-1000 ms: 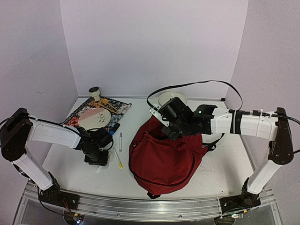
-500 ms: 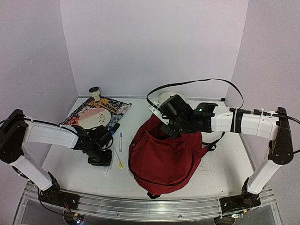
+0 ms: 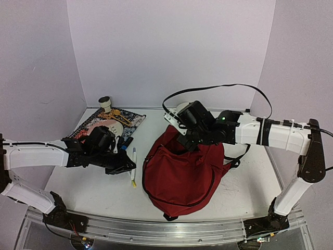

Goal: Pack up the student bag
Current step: Place the pen in the lower front pocket of the bag.

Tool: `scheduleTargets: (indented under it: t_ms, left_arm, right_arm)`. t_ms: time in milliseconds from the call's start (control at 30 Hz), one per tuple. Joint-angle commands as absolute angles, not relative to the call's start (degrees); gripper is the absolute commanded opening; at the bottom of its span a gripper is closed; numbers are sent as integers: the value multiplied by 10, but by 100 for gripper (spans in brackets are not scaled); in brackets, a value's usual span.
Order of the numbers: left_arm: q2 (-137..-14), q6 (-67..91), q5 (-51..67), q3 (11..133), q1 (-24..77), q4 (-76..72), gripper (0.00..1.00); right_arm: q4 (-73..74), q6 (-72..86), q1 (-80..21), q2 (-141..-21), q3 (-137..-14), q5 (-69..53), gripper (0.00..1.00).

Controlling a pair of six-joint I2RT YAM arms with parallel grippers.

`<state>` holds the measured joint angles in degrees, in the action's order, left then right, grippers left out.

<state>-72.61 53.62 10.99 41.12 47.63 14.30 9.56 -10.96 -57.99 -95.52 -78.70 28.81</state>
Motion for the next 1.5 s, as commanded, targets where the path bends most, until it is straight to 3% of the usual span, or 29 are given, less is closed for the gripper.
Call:
scheduleTargets:
  t_ms: [0,433,933,1467]
  left_arm:
    - [-728,574,174,423,497,30,0]
    - [-925,586,226,584,581,-90,0]
    - [-1013,678,76,651,564,-138,0]
    - [-1097,796,-27,672,557,-310,1]
  right_arm:
    - [73,-89,-580,-956,-832,283,0]
    - [74,-77,-581,-957,-836,270,0]
    - [74,-32,-581,-934,-816,254,0]
    - [85,34,-580,-921,-823,211,0]
